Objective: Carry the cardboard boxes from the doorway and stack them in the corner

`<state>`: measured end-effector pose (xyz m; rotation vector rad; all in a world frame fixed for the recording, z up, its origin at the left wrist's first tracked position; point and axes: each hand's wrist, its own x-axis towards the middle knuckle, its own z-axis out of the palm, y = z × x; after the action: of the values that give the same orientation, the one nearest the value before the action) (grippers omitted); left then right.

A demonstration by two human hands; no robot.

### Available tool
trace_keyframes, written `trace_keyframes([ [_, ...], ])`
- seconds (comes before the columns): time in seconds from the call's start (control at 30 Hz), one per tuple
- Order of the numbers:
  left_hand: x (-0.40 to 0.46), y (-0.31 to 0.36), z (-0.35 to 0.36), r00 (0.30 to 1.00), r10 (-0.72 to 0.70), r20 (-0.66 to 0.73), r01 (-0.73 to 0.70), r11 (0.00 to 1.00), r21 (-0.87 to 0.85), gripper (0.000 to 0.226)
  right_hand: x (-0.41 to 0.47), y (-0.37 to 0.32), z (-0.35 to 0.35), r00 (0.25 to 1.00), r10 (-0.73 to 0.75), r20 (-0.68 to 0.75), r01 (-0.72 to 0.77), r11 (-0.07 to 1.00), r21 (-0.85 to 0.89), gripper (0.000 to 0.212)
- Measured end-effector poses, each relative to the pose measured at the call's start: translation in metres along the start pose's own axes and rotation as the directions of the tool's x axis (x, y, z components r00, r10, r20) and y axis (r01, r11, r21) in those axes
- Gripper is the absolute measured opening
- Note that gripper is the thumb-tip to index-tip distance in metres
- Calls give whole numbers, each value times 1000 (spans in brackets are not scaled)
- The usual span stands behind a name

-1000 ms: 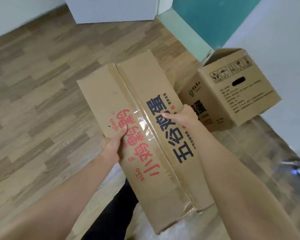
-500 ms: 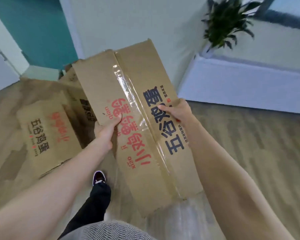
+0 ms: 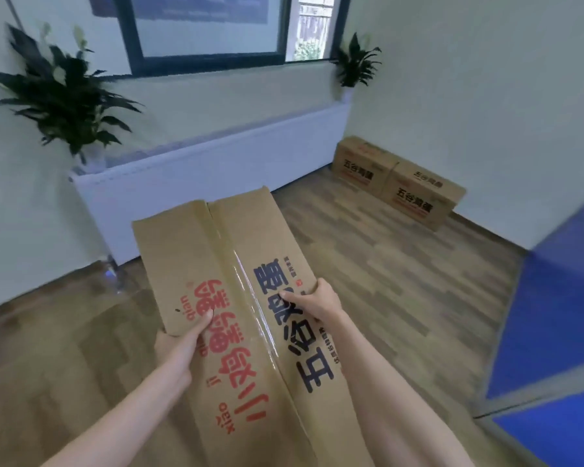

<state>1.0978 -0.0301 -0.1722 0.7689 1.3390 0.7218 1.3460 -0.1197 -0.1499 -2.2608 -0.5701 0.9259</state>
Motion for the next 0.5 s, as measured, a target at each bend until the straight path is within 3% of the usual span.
trace_keyframes([
  [0.23,26,4,265,960,-168,224,129,975,181,89,113,67,-205,969,192,-155,-174,977,126,81],
  [0.37,30,12,413,916,-186,355,95,961,261,81,163,96,-321,929,254,-269,-206,959,196,85],
  [0.5,34,12,552,876,-179,447,33,948,315,89,224,133,-419,891,294,-345,-201,938,281,98],
])
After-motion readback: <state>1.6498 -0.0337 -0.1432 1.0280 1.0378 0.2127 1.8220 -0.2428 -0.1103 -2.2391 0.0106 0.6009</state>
